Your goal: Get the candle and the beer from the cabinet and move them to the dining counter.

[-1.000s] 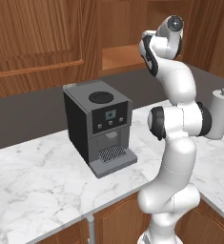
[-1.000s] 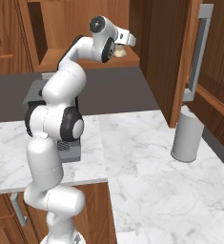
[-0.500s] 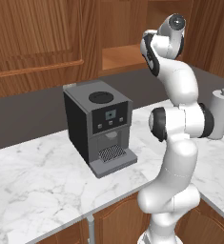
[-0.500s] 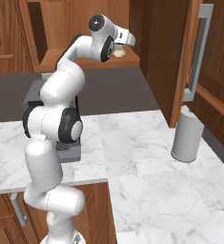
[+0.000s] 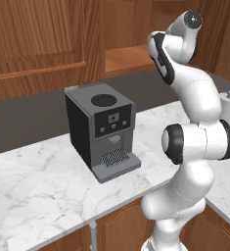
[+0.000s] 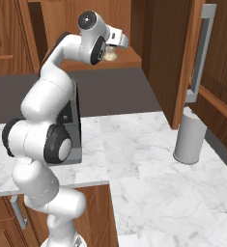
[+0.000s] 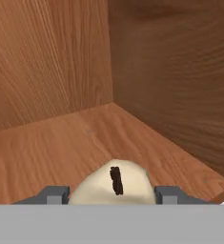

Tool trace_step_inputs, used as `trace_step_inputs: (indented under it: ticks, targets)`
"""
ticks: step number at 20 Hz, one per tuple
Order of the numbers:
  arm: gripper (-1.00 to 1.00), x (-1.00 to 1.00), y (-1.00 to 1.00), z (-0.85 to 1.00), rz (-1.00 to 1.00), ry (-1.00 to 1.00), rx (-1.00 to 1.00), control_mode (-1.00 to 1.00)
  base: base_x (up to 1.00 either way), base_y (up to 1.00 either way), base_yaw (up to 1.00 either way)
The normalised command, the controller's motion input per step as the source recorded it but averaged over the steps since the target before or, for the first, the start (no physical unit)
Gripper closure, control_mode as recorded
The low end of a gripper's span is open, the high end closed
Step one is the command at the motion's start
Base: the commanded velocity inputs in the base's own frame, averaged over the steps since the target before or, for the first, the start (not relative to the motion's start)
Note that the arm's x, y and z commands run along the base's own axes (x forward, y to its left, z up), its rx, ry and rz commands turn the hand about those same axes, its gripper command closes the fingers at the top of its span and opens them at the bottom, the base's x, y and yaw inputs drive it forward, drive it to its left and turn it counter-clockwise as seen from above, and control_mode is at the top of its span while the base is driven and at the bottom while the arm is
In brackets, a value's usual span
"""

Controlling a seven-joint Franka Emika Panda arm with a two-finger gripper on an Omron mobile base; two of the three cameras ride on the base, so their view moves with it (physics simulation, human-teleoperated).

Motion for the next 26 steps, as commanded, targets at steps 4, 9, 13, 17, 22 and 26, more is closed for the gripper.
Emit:
trace_step_inputs:
  ticks: [4,9,13,17,22,26]
  targets:
    - [1.0,-0.99,0.53,-0.02,0.1,0.0,0.0,-1.0,0.0,0.0,0.0]
    - [1.0,-1.0,0.48,-0.02,0.11,0.0,0.0,-1.0,0.0,0.0,0.0]
    - [1.0,-1.0,0.28,-0.01,0.06,0.0,0.0,-1.0,0.0,0.0,0.0]
    - [1.0,-1.0,0.08,0.0,0.0,0.0,0.0,-1.0,0.0,0.0,0.0]
    - [1.0,-1.0,0.11,0.0,0.0,0.0,0.0,-1.0,0.0,0.0,0.0]
    - [1.0,-1.0,0.23,0.0,0.0,0.0,0.0,-1.0,0.0,0.0,0.0]
